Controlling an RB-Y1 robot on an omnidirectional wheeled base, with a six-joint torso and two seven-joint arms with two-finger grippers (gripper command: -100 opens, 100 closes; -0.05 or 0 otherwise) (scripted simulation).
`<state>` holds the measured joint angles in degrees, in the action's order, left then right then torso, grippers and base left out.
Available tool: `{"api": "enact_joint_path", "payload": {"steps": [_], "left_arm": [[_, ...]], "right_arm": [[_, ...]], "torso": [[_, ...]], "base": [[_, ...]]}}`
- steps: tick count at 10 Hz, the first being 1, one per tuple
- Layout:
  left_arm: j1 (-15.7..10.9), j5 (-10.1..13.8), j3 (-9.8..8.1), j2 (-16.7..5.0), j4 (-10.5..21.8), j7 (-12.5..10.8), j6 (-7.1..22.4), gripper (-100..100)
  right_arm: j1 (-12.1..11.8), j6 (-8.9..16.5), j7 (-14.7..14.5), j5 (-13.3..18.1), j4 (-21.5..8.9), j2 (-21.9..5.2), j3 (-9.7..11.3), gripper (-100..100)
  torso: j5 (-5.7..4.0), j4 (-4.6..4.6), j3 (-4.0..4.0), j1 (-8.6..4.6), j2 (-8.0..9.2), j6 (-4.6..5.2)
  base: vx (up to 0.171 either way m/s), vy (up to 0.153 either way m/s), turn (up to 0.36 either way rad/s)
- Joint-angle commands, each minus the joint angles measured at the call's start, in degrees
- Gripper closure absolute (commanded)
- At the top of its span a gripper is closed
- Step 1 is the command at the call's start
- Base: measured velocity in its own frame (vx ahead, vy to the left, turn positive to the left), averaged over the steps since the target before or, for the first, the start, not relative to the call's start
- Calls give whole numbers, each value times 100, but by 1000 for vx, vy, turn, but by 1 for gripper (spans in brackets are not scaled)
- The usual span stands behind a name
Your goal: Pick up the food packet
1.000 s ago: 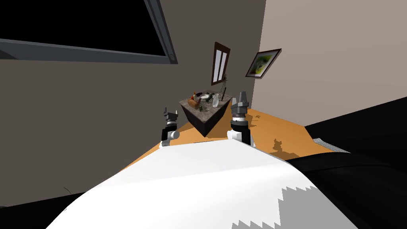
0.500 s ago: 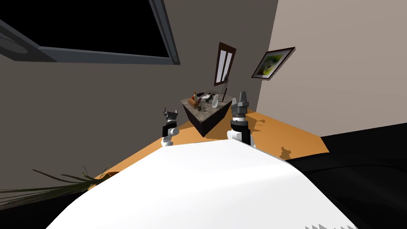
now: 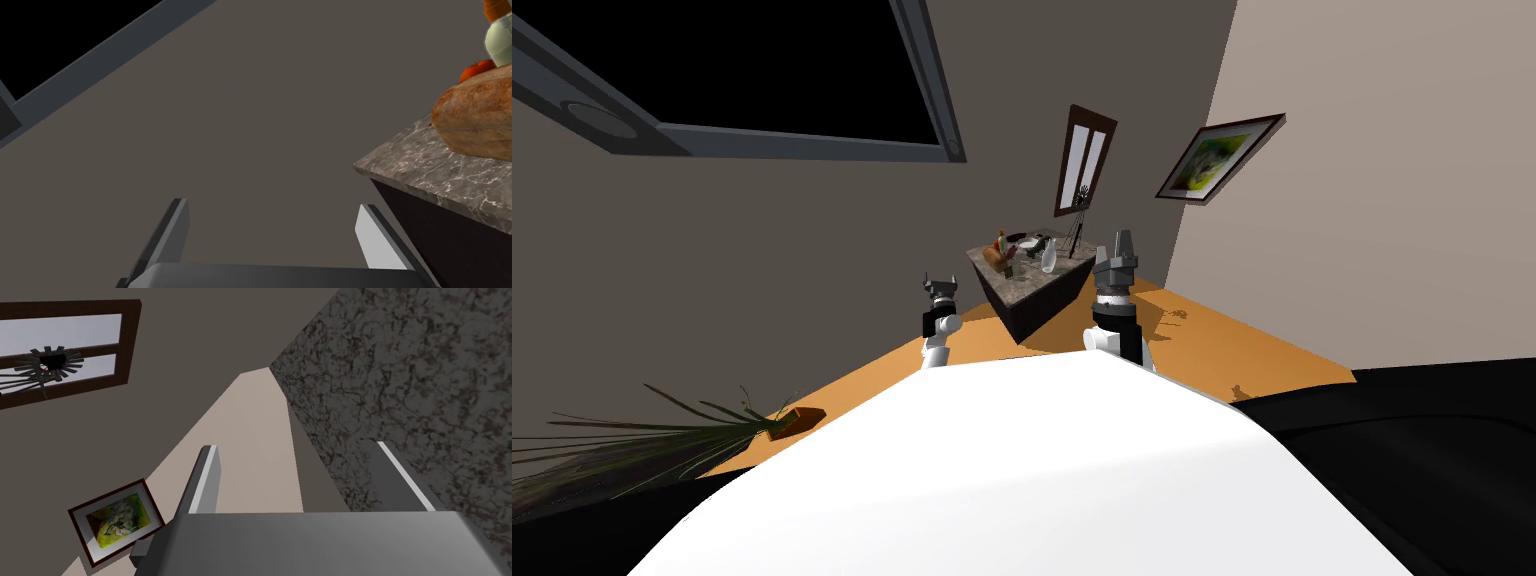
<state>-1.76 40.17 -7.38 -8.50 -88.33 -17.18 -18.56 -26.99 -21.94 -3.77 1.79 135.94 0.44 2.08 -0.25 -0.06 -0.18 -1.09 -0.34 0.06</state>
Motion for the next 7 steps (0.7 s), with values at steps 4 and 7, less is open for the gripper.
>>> {"api": "enact_joint_path", "payload": {"steps": [4,7], "left_arm": [[-518,470,-461,32,767,-187,56,-100],[-722,627,-657,45,1150,-242,68,-100]], "right_arm": [[0,0,0,0,1,-1,0,0],[-1,0,0,0,0,-1,-1,0]], "torso": [[3,-4,-8,27,-13,1],[7,-4,-12,39,-21,-1]], "base": [[14,-208,112],[23,-155,63]]}}
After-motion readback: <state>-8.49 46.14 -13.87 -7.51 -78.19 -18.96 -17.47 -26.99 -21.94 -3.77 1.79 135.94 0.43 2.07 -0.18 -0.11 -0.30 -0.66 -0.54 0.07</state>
